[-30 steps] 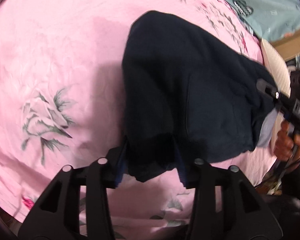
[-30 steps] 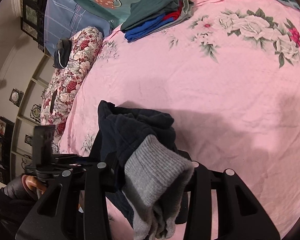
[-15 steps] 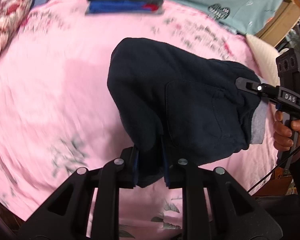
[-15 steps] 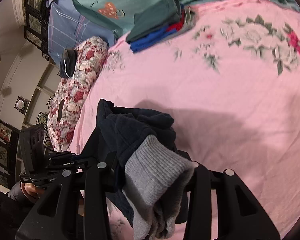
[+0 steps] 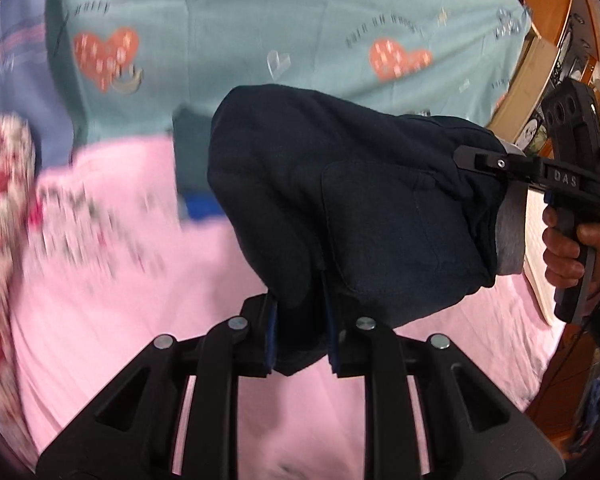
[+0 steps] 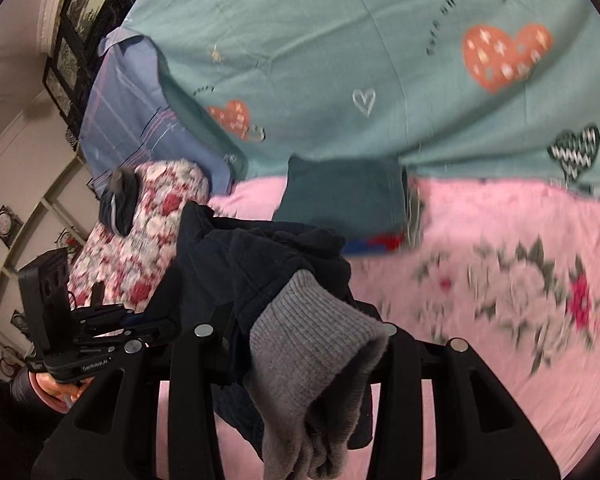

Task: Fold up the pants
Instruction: 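Lower the bundle onto the folded clothes stack with both tools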

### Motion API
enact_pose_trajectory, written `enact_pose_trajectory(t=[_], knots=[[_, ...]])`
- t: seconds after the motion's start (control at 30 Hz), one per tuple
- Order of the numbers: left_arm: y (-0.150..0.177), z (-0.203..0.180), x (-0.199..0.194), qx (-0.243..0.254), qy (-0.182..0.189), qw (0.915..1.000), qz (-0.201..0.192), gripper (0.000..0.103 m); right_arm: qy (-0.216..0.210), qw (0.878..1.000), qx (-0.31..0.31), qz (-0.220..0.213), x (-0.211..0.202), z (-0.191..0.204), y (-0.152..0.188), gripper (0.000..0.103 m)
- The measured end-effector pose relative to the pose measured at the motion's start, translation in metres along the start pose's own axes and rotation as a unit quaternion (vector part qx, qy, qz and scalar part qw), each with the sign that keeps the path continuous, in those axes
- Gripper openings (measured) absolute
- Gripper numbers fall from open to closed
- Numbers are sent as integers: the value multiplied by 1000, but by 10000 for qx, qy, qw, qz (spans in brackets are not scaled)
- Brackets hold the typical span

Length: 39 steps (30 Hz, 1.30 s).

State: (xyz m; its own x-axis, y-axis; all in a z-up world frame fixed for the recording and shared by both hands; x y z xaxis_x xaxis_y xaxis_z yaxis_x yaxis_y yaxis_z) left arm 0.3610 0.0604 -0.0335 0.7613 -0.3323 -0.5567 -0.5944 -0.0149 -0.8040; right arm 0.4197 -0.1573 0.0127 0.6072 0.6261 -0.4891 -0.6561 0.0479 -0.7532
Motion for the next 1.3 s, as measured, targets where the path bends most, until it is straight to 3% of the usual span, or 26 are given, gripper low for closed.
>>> enact_pose_trajectory(t=[0.2,0.33,0.47,0.7,0.9,1.07,1.13,1.2,1.23,1.3], knots=[[-76,55,54,-157,-174,9993,-295,19,156,9997,-143,-121,74,0,-80,40],[-93,85,96,-349,-334,9986,-213,19,146,9998,-93,83,133,-22,-103,40],[-86,104,135,-570,-484,9972,45,19,148,9991,70,400,184,-48,-104,40],[-42,126,205,-765,-707,9928,596,20,234,9941,430,966,256,-117,-57,42],[-21,133,233,-658,-676,9940,561,26,-428,9931,916,602,272,-151,-40,47],[-22,136,231,-713,-748,9931,544,30,-537,9924,982,516,273,-150,-40,52],[-27,138,222,-578,-934,9926,526,47,-531,9913,1036,608,266,-144,-44,60],[-44,138,199,-245,-1190,9924,171,49,-311,9932,862,713,252,-135,-53,63],[-54,137,187,-129,-1259,9919,-28,55,-121,9953,680,685,241,-130,-59,64],[-75,134,168,-33,-1272,9911,-394,59,85,9984,333,458,218,-123,-73,65]])
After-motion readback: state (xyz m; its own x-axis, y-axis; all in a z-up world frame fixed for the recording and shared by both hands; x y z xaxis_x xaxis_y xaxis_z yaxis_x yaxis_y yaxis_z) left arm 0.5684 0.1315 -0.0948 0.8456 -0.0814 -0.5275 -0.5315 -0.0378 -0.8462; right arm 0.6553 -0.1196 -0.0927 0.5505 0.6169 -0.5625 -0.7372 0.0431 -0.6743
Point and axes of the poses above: each gripper's, at about its wrist camera, not at the fingertips, and x roughly the way its jaws point, z to its left, y to its underside, the point moved 6 cm from there along x, roughly the way its jaws point, and after that the axes turned 13 degrees about -z, right-handed, at the moved point
